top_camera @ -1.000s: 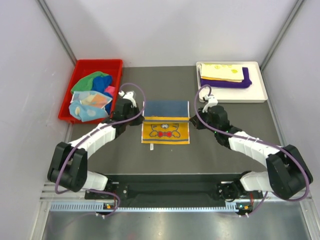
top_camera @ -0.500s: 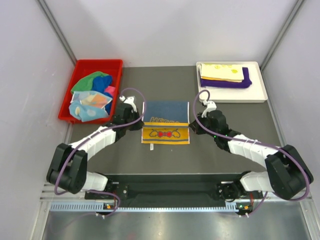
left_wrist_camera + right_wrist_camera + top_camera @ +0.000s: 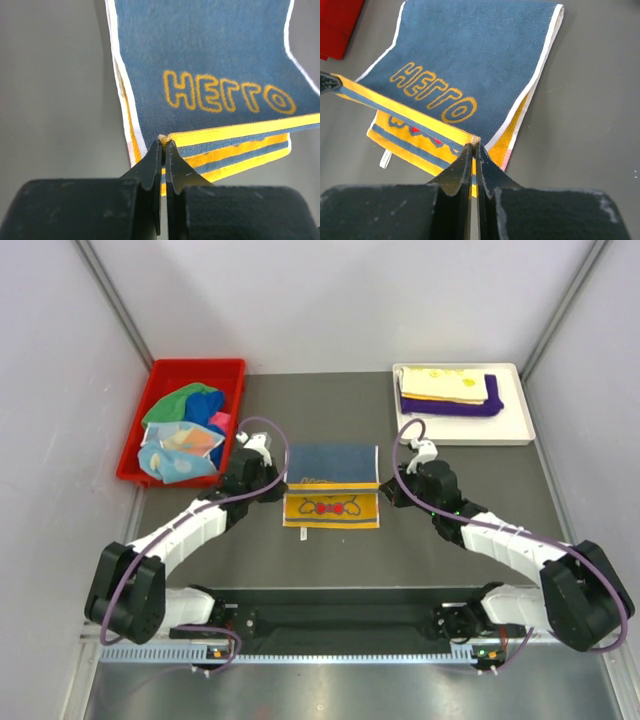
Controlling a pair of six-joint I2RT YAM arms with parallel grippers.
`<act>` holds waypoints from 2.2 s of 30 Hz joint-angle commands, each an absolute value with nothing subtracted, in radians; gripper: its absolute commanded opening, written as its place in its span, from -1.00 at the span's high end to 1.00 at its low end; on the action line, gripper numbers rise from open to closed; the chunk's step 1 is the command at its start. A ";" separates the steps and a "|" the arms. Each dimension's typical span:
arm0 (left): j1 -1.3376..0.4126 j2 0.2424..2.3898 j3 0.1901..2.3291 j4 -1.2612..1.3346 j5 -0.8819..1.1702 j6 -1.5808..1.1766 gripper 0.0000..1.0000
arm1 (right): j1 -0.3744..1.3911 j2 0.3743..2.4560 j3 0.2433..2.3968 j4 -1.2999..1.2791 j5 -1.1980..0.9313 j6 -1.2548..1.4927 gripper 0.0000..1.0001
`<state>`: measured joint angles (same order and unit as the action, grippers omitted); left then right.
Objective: Fold and stack the towels
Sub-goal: Fold the towel
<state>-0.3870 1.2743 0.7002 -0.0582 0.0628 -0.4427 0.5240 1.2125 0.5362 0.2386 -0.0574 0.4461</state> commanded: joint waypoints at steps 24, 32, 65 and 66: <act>-0.403 1.244 0.583 0.012 0.025 -0.456 0.38 | 0.526 1.276 0.440 0.335 -0.092 0.480 0.52; -0.403 1.135 0.653 -0.092 0.008 -0.479 0.38 | 0.528 1.161 0.489 0.184 -0.064 0.477 0.25; -0.344 2.045 1.437 -0.107 0.115 -0.368 0.43 | 0.434 2.083 1.422 0.101 -0.281 0.603 0.48; -0.342 2.054 1.446 -0.112 0.110 -0.365 0.44 | 0.431 2.101 1.424 0.104 -0.288 0.609 0.49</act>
